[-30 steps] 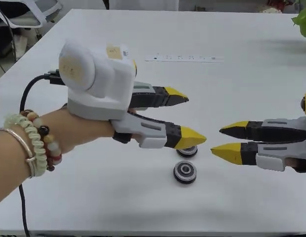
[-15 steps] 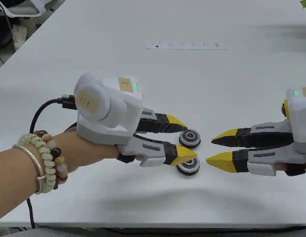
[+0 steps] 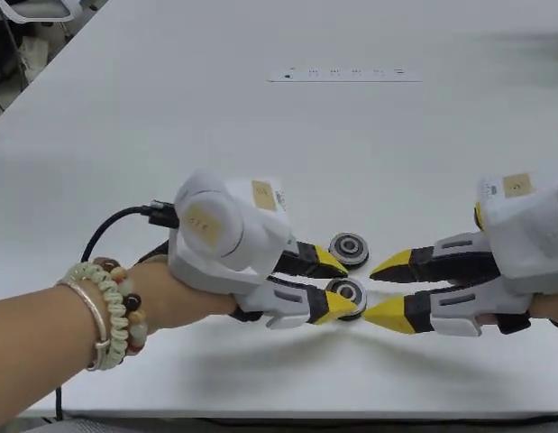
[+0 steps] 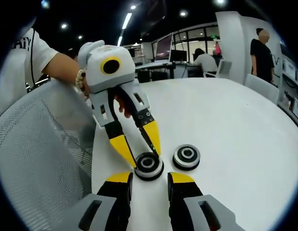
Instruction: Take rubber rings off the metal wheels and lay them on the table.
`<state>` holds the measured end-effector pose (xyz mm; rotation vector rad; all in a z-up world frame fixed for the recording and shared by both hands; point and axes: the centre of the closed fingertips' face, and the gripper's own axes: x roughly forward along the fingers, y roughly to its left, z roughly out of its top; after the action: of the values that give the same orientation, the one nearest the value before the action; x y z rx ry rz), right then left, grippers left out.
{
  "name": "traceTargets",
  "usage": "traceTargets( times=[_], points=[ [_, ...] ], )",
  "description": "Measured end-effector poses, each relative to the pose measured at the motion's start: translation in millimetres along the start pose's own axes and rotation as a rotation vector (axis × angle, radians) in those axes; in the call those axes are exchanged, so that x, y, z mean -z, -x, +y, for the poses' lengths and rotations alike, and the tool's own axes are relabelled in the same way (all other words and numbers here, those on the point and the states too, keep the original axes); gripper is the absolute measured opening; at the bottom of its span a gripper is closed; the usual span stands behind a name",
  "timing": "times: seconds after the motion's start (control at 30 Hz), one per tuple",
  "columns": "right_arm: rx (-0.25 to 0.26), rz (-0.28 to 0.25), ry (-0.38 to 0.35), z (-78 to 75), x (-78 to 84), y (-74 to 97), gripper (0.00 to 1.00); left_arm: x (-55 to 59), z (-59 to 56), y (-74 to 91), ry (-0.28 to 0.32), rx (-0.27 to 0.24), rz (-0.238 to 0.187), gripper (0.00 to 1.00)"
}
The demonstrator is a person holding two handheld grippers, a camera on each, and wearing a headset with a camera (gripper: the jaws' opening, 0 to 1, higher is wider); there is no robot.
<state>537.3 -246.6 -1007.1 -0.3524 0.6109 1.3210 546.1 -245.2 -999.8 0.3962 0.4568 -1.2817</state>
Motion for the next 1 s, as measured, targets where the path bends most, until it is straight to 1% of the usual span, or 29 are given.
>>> traceTargets(
  times=[0.07, 0.13, 0.17, 0.23, 0.33, 0.43, 0.6, 0.77, 0.87, 1.0],
  points=[
    [0.007, 0.006, 0.007, -1.4, 0.6, -2.3, 0.27, 2.1, 1.0, 1.0, 0.013, -0.002, 0.001, 0.17],
    [0.009, 0.012, 0.007, -2.0, 1.7, -4.7, 0.27, 1.9, 0.7, 1.4, 0.022, 0.000, -0.006, 0.16],
    [0.013, 0.013, 0.008, -2.5, 2.4, -5.6, 0.27, 3.0, 1.0, 1.4, 0.021, -0.002, -0.001, 0.15],
    [0.014, 0.015, 0.006, -3.0, 4.2, -7.0, 0.27, 2.5, 1.0, 1.5, 0.045, -0.004, -0.012, 0.14],
    [0.014, 0.018, 0.010, -2.2, 5.1, -8.5, 0.27, 2.6, 1.0, 1.2, 0.041, -0.003, -0.016, 0.14],
    [0.027, 0.016, 0.012, -3.0, 4.8, -10.4, 0.26, 2.4, 1.0, 1.0, 0.042, -0.006, -0.018, 0.14],
    [0.032, 0.020, 0.015, -2.3, 6.6, -11.5, 0.23, 2.4, -0.4, 0.6, 0.043, -0.004, -0.016, 0.14],
    [0.034, 0.020, 0.000, -1.0, 8.0, -10.2, 0.21, 2.6, -1.6, 0.5, 0.037, -0.005, -0.015, 0.14],
    [0.037, 0.019, -0.016, -1.3, 10.4, -7.4, 0.18, 2.8, -1.7, 0.4, 0.037, -0.007, -0.014, 0.14],
    [0.045, 0.021, -0.016, -0.9, 11.5, -6.4, 0.14, 3.2, -2.1, 0.4, 0.039, -0.010, -0.015, 0.14]
  ],
)
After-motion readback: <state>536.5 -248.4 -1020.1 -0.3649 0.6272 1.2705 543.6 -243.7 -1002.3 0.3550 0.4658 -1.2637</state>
